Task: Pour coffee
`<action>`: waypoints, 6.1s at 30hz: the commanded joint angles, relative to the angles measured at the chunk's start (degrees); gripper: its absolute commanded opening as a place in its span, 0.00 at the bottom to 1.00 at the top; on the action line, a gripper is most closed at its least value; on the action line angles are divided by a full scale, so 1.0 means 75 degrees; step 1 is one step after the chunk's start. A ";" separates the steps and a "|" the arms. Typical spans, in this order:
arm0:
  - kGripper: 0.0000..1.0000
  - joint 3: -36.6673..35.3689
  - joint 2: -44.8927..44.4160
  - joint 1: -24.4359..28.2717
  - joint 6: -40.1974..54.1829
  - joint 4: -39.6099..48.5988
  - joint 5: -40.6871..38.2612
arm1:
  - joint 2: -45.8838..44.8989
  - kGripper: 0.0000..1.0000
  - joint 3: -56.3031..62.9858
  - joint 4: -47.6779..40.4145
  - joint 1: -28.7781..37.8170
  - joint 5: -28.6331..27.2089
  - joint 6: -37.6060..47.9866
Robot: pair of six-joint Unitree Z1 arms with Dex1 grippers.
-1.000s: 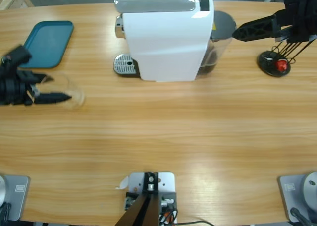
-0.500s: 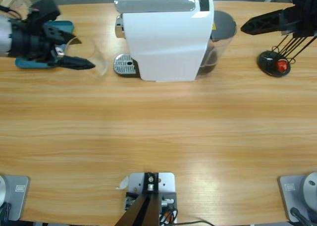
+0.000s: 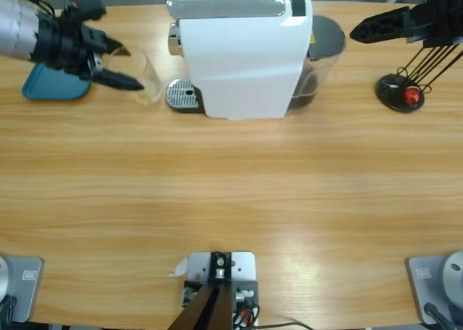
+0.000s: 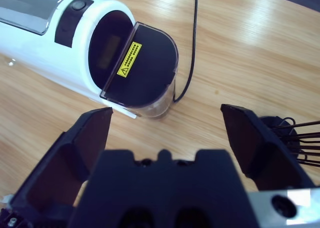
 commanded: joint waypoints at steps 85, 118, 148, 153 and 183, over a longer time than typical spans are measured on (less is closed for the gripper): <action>1.00 -0.2416 0.2762 -0.0399 0.0931 0.1490 -0.0198 | 0.0708 0.99 0.0405 -0.0391 -0.0200 0.0144 -0.0271; 1.00 -0.0866 -0.0496 0.0325 -0.1774 0.1830 -0.0167 | 0.1061 0.64 -0.2326 0.2246 -0.0132 0.0149 0.0371; 1.00 0.0999 -0.3693 0.1159 -0.4319 0.2802 0.0548 | 0.4765 0.00 -0.7623 0.5656 -0.0059 0.2153 0.0045; 1.00 0.0634 -0.3538 0.1159 -0.4308 0.2791 0.0555 | 0.4849 0.00 -0.7953 0.5668 -0.0059 0.1986 0.0033; 1.00 0.1152 -0.3173 0.1007 -0.4120 0.2744 0.1532 | 0.4847 0.00 -0.8626 0.6423 0.0691 0.1470 -0.0046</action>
